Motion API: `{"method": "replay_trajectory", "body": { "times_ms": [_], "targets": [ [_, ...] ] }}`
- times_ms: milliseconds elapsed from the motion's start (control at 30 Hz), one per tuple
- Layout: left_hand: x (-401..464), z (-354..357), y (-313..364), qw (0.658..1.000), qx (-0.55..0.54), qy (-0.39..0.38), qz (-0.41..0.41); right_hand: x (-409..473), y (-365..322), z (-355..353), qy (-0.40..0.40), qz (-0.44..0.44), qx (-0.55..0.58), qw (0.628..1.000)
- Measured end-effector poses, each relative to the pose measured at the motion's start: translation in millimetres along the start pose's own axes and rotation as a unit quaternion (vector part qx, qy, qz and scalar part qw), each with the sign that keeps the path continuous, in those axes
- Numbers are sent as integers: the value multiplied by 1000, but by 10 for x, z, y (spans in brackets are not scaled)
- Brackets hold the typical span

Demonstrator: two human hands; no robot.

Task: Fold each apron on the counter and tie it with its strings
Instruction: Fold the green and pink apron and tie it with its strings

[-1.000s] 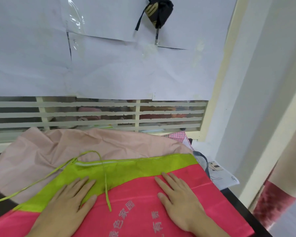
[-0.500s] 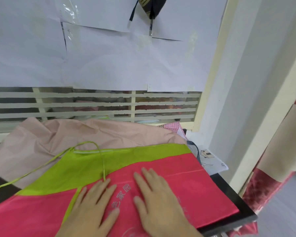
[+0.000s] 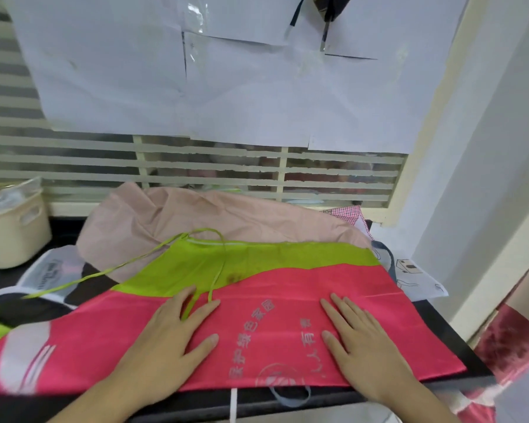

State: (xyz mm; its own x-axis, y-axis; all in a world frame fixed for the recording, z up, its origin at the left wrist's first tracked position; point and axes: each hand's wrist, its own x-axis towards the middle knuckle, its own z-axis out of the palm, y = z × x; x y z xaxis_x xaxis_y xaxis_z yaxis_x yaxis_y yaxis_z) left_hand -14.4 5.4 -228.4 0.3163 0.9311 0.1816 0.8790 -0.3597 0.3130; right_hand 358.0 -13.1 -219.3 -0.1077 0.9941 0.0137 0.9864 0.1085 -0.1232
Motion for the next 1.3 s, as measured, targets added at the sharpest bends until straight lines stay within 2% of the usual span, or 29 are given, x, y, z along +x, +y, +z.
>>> {"method": "replay_trajectory", "body": {
  "times_ms": [167,333,500,567,633,700,733,767,800,833,867,900,933,967,1000,1033,1067,1133,1200,1233,1300],
  "targets": [
    [208,-65,114,996,-4,91,-4,14,0,51,5,0,-7,1000],
    [670,-505,273,988,-104,26,-114,33,26,76,8,2,-8,1000],
    [773,-736,308,942,-289,65,-156,27,13,44,5,0,-4,1000],
    [717,-742,353,938,-308,69,-143,22,15,48,5,-1,-8,1000],
    [661,-723,378,936,-321,42,-141,24,20,58,7,-1,-11,1000],
    [648,-761,377,938,-311,6,-154,23,22,55,9,-1,-8,1000],
    [701,-817,352,941,-297,12,-161,27,15,52,9,-1,-3,1000],
    [782,-900,344,939,-295,45,-170,19,8,54,9,0,-4,1000],
    [912,-1029,349,925,-315,112,-183,23,13,38,11,0,-8,1000],
    [997,-1188,364,891,-361,199,-191,7,0,45,9,0,-14,1000],
    [1102,-1379,413,849,-415,279,-171,12,2,40,9,1,-15,1000],
    [1173,-1536,449,817,-460,322,-130,6,2,36,8,1,-15,1000],
    [1204,-1652,495,815,-475,320,-85,6,-2,36,8,2,-13,1000],
    [1205,-1675,521,848,-443,287,-51,8,-1,33,6,3,-11,1000],
    [1148,-1622,552,896,-371,243,-29,6,-7,32,5,3,-8,1000],
    [1043,-1474,563,941,-270,202,-8,5,-14,31,6,2,-4,1000],
    [917,-1258,566,971,-174,165,19,6,-14,33,7,2,0,1000],
    [604,-717,545,991,-64,85,76,0,-20,26,8,0,-1,1000],
    [265,-209,515,997,1,-27,76,0,-6,25,5,-1,2,1000],
    [125,-6,465,995,41,-57,77,-7,22,31,0,-3,7,1000],
    [-37,138,300,993,71,-56,70,-11,99,45,-11,-16,10,1000]
  ]
}}
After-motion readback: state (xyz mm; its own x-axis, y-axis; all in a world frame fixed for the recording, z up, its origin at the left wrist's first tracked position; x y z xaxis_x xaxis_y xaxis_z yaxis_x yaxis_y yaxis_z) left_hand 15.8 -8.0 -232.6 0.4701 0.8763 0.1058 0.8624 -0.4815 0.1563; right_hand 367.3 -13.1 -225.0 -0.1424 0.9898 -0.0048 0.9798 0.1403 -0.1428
